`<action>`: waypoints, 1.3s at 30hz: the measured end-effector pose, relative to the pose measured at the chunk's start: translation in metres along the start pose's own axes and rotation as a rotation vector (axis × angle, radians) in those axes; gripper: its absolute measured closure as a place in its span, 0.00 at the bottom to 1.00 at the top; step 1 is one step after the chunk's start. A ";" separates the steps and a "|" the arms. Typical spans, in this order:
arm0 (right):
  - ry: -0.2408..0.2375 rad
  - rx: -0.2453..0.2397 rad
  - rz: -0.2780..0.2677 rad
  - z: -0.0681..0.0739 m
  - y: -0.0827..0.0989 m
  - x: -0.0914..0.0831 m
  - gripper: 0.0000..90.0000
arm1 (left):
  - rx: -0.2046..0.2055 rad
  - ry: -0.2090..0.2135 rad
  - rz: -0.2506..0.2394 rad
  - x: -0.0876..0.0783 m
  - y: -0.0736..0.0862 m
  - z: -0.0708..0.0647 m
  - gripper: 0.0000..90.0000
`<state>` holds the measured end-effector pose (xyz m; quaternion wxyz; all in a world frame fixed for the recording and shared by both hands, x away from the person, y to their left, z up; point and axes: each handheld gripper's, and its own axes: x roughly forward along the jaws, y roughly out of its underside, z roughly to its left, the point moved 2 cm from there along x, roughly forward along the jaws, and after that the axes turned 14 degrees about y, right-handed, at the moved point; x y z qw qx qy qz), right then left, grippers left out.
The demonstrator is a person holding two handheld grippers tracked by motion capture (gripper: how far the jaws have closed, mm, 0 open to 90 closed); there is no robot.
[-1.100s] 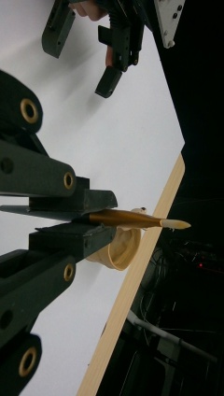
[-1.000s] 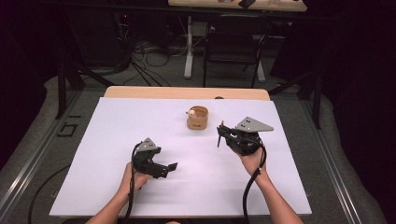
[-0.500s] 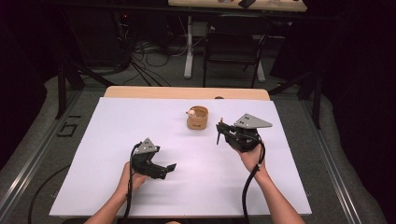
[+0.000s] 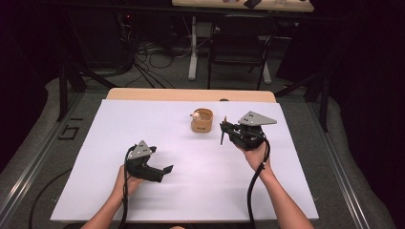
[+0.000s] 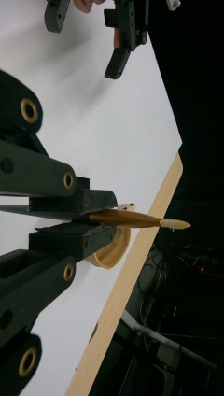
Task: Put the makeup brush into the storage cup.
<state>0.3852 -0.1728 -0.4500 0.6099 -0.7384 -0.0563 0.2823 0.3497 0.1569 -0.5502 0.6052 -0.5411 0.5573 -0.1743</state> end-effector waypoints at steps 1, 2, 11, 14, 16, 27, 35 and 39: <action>0.000 0.003 0.003 0.000 -0.001 0.000 0.93 | 0.003 0.004 0.000 -0.001 0.000 0.001 0.00; 0.001 -0.001 0.001 0.000 -0.002 0.001 0.93 | -0.003 0.003 -0.002 -0.001 0.001 0.000 0.00; -0.001 -0.005 0.006 -0.001 -0.008 0.010 0.93 | 0.024 0.002 0.020 -0.003 0.004 -0.001 0.00; -0.001 -0.007 0.007 0.000 -0.012 0.013 0.93 | 0.021 -0.002 0.015 -0.004 0.005 0.000 0.00; -0.001 -0.009 0.002 -0.001 -0.015 0.014 0.93 | 0.019 -0.005 0.018 -0.005 0.005 0.000 0.00; 0.002 -0.023 -0.008 -0.002 -0.029 0.021 0.93 | 0.019 -0.012 0.016 -0.008 0.006 0.001 0.00; 0.012 -0.030 -0.022 -0.005 -0.040 0.023 0.93 | 0.031 -0.004 0.019 -0.005 0.005 -0.001 0.00; 0.015 -0.031 -0.022 -0.006 -0.044 0.027 0.93 | 0.034 -0.005 0.025 -0.004 0.005 -0.002 0.00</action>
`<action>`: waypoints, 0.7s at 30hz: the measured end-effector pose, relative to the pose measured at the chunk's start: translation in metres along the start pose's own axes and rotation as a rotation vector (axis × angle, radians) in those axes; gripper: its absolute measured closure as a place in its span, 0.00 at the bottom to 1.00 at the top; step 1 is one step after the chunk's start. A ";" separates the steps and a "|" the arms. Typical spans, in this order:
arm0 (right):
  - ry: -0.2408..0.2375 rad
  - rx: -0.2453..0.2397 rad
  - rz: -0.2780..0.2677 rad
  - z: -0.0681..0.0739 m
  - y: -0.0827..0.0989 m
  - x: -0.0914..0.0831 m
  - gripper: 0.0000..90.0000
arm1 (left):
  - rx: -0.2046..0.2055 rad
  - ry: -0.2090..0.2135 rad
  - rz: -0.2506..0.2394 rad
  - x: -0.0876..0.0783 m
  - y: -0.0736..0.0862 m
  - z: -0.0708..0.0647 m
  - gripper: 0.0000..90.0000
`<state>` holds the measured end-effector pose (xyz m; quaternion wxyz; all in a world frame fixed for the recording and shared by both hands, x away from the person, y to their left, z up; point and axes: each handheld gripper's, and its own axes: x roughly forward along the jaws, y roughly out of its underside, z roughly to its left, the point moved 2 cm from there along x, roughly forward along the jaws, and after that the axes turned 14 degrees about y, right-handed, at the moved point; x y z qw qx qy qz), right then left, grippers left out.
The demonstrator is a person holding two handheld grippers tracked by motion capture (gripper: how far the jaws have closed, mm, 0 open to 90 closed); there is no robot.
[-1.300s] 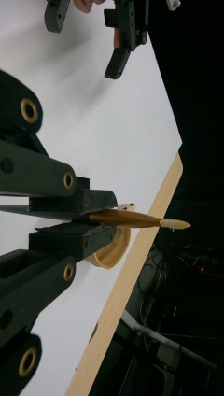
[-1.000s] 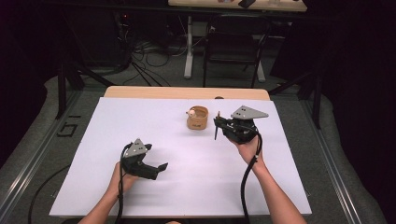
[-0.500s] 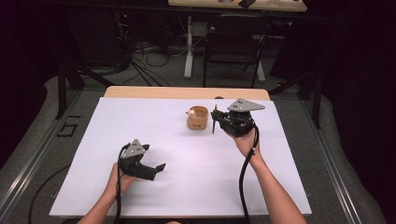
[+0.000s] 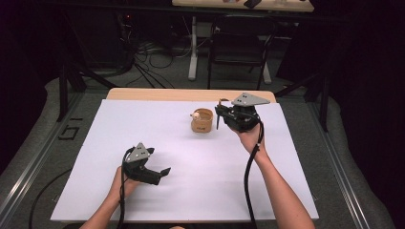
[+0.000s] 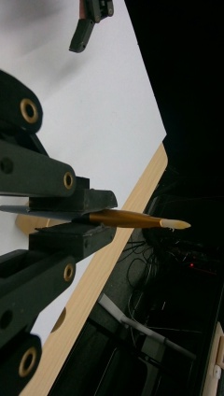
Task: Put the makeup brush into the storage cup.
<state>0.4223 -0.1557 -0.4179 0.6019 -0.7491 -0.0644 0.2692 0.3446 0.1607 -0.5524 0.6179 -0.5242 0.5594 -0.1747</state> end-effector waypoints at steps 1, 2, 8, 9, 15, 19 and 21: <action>0.001 0.000 -0.004 0.000 -0.001 0.001 0.93 | 0.003 0.004 0.002 0.000 0.000 0.000 0.00; 0.002 -0.001 -0.006 0.000 -0.002 0.002 0.93 | 0.005 0.005 0.002 0.001 0.000 0.000 0.00; 0.013 -0.011 -0.010 -0.002 -0.007 0.009 0.93 | 0.006 0.008 0.005 0.003 0.000 -0.002 0.00; 0.014 -0.009 -0.009 -0.002 -0.008 0.011 0.93 | 0.008 0.007 0.008 0.003 0.000 -0.001 0.00; 0.021 -0.012 -0.021 -0.004 -0.016 0.017 0.93 | 0.008 0.004 0.007 0.003 0.000 -0.002 0.00; 0.022 -0.018 -0.023 -0.004 -0.020 0.022 0.93 | 0.010 0.003 0.008 0.003 0.000 -0.002 0.00; 0.020 -0.008 -0.031 -0.005 -0.022 0.025 0.93 | 0.011 0.001 0.008 0.003 0.000 -0.001 0.00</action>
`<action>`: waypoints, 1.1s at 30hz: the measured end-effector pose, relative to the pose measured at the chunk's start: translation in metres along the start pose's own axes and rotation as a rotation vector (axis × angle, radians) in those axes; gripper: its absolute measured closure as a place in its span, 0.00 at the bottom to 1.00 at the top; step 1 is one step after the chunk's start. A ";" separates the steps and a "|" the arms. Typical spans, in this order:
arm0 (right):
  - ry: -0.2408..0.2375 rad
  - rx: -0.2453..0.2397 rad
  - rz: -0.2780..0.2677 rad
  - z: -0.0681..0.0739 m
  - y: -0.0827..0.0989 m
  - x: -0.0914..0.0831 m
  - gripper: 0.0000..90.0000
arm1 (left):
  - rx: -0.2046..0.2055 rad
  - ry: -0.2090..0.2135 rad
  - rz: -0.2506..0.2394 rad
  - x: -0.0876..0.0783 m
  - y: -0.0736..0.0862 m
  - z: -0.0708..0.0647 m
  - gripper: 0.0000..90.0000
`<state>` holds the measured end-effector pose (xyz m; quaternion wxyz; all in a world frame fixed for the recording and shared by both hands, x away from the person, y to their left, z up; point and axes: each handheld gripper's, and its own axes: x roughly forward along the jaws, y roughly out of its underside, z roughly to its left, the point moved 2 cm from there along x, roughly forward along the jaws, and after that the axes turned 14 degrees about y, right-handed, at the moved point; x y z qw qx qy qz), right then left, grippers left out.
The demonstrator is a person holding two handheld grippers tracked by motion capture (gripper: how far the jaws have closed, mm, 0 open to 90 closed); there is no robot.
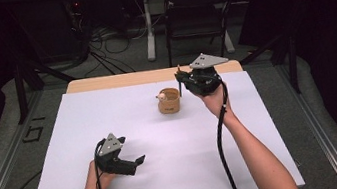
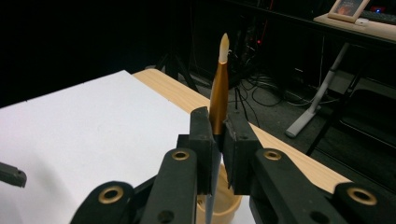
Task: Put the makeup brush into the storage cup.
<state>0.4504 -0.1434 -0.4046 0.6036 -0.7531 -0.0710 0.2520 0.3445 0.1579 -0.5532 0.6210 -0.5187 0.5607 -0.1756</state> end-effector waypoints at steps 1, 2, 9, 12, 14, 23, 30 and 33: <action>0.006 0.002 -0.006 0.000 -0.001 0.001 0.93 | 0.000 0.001 0.001 0.000 0.000 0.000 0.00; 0.009 0.002 -0.008 0.000 -0.002 0.002 0.93 | 0.001 0.000 0.002 0.000 0.000 0.000 0.00; 0.020 -0.015 -0.009 0.004 -0.002 0.014 0.93 | 0.000 0.002 0.001 0.000 0.000 0.000 0.00; 0.028 -0.019 -0.006 0.005 -0.001 0.019 0.93 | 0.001 0.000 0.002 0.000 0.000 0.000 0.00; 0.033 -0.019 -0.003 0.005 0.000 0.022 0.93 | 0.001 0.000 0.001 0.000 0.000 0.000 0.00; 0.034 -0.017 0.003 0.006 -0.002 0.035 0.93 | 0.005 0.000 0.003 -0.001 0.000 0.000 0.00; 0.040 -0.035 0.026 0.011 -0.003 0.046 0.93 | 0.004 -0.002 0.000 -0.002 0.000 0.001 0.00; 0.043 -0.038 0.039 0.012 0.000 0.051 0.93 | 0.006 -0.003 0.002 -0.002 0.000 0.001 0.00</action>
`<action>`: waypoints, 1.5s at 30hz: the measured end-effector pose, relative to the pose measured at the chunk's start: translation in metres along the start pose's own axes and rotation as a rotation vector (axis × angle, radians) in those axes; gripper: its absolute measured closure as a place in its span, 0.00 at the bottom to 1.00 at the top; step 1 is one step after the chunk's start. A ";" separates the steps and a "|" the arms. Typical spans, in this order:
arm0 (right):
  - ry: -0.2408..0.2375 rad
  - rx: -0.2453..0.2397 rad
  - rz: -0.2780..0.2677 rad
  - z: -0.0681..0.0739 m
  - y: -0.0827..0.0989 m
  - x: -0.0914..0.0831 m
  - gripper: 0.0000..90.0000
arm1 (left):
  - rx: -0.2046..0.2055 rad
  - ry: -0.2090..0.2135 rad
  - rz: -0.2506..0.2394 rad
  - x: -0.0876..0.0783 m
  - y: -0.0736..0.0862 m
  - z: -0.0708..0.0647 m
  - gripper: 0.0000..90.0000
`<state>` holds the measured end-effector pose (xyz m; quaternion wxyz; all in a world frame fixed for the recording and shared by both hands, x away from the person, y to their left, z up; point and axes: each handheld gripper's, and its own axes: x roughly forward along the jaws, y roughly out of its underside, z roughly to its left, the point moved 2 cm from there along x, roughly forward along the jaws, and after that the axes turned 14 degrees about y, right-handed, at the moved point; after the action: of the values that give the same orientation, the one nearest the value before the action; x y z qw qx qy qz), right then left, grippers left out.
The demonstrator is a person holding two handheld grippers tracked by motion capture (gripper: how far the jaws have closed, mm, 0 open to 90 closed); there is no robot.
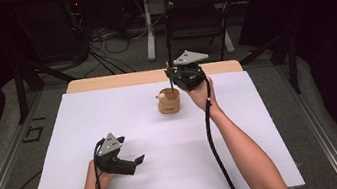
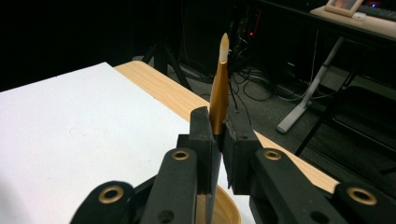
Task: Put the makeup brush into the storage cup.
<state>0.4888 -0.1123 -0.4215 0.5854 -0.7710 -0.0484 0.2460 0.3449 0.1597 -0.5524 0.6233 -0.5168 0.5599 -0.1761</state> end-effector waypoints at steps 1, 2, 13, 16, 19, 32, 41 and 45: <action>0.000 -0.001 0.003 0.000 0.001 0.002 0.93 | -0.001 0.000 0.000 0.000 0.000 0.000 0.00; 0.001 -0.002 0.007 0.000 0.002 0.003 0.93 | -0.001 0.001 0.000 0.000 0.000 0.000 0.00; 0.014 -0.019 0.048 0.003 0.010 0.018 0.93 | 0.001 0.002 0.000 -0.001 0.000 0.000 0.00; 0.018 -0.027 0.061 0.005 0.012 0.021 0.93 | 0.001 0.001 -0.003 -0.001 0.000 0.000 0.00; 0.022 -0.043 0.071 0.006 0.014 0.024 0.93 | 0.000 -0.001 -0.002 -0.002 0.000 0.000 0.00; 0.018 -0.079 0.131 0.009 0.022 0.026 0.50 | 0.001 -0.005 -0.016 -0.005 -0.001 0.001 0.00; -0.029 -0.053 0.142 0.007 0.027 0.013 0.16 | 0.001 -0.019 -0.022 -0.007 -0.001 0.001 0.00; -0.062 -0.051 0.139 0.008 0.032 0.006 0.09 | 0.006 -0.029 -0.029 -0.011 -0.002 0.002 0.00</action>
<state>0.4834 -0.1127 -0.4541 0.5455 -0.7790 -0.0191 0.3085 0.3444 0.1681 -0.5454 0.6303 -0.5255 0.5425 -0.1795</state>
